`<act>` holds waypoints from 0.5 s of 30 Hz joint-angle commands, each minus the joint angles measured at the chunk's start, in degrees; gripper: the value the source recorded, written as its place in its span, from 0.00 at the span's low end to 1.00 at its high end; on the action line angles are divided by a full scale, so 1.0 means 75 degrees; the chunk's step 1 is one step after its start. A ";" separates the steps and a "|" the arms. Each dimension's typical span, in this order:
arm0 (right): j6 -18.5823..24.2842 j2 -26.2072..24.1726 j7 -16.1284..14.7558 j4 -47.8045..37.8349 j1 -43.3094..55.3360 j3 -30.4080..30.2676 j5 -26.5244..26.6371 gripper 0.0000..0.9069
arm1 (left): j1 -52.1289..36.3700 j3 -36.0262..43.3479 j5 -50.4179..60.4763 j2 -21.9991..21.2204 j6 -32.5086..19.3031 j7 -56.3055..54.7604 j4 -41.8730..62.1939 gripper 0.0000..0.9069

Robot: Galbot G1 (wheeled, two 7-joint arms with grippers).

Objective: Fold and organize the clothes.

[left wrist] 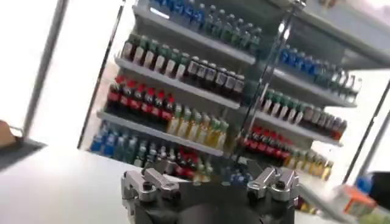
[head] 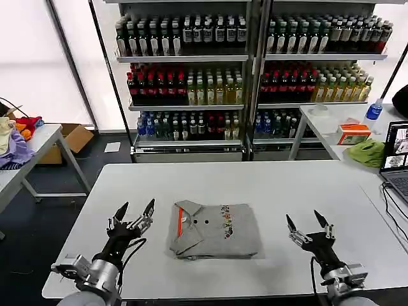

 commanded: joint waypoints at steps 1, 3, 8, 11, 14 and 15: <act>0.1055 0.0207 -0.0506 -0.0037 -0.1128 0.1233 0.0148 1.00 | 0.1144 -0.0137 0.2926 -0.0345 -0.1381 0.0796 0.0076 1.00; 0.0979 0.0234 -0.0595 -0.0049 -0.1142 0.1090 0.0123 1.00 | 0.1183 -0.0202 0.2976 -0.0322 -0.1469 0.0818 0.0137 1.00; 0.1047 0.0321 -0.0672 -0.0033 -0.1080 0.0699 0.0322 1.00 | 0.1230 -0.0519 0.3062 -0.0273 -0.1612 0.1036 0.0156 1.00; 0.1073 0.0439 -0.0799 0.0100 -0.1115 0.0632 0.0300 1.00 | 0.1288 -0.0645 0.3089 -0.0291 -0.1634 0.1378 0.0089 1.00; 0.1071 0.0523 -0.0781 0.0148 -0.1113 0.0629 0.0273 1.00 | 0.1361 -0.0722 0.3112 -0.0348 -0.1717 0.1566 0.0051 1.00; 0.1073 0.0534 -0.0782 0.0151 -0.1115 0.0634 0.0269 1.00 | 0.1376 -0.0767 0.3125 -0.0361 -0.1710 0.1608 0.0036 1.00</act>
